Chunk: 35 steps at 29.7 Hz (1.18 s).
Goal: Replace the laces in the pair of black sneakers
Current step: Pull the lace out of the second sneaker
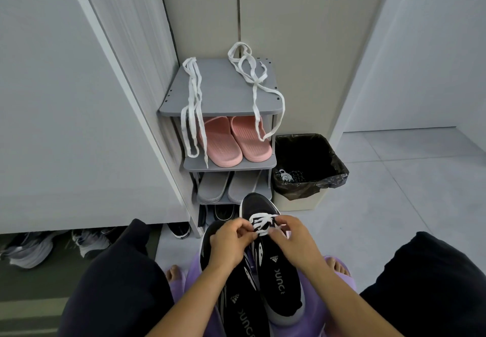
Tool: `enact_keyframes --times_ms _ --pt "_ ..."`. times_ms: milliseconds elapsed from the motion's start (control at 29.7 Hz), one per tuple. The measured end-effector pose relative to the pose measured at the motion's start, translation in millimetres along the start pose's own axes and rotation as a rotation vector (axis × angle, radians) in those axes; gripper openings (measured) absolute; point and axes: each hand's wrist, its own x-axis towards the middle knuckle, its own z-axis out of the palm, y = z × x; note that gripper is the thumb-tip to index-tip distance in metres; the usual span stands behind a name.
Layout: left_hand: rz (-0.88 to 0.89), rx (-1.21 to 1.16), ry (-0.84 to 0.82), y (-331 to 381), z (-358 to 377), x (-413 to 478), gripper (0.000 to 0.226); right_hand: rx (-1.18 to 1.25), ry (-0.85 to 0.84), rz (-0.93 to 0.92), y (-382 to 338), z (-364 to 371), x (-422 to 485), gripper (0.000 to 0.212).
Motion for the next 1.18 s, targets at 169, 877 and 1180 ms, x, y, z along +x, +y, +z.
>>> enact_keyframes --times_ms 169,877,1180 --pt "0.118 0.020 0.045 1.3 4.0 0.4 0.023 0.004 -0.024 -0.077 3.5 9.1 -12.3 0.052" --pt "0.022 -0.056 -0.021 10.2 -6.4 2.5 0.024 -0.092 -0.016 -0.150 19.6 20.2 -18.7 0.055" --pt "-0.027 0.251 -0.099 6.1 -1.7 -2.1 0.028 -0.094 -0.020 -0.163 19.2 20.0 -17.9 0.049"
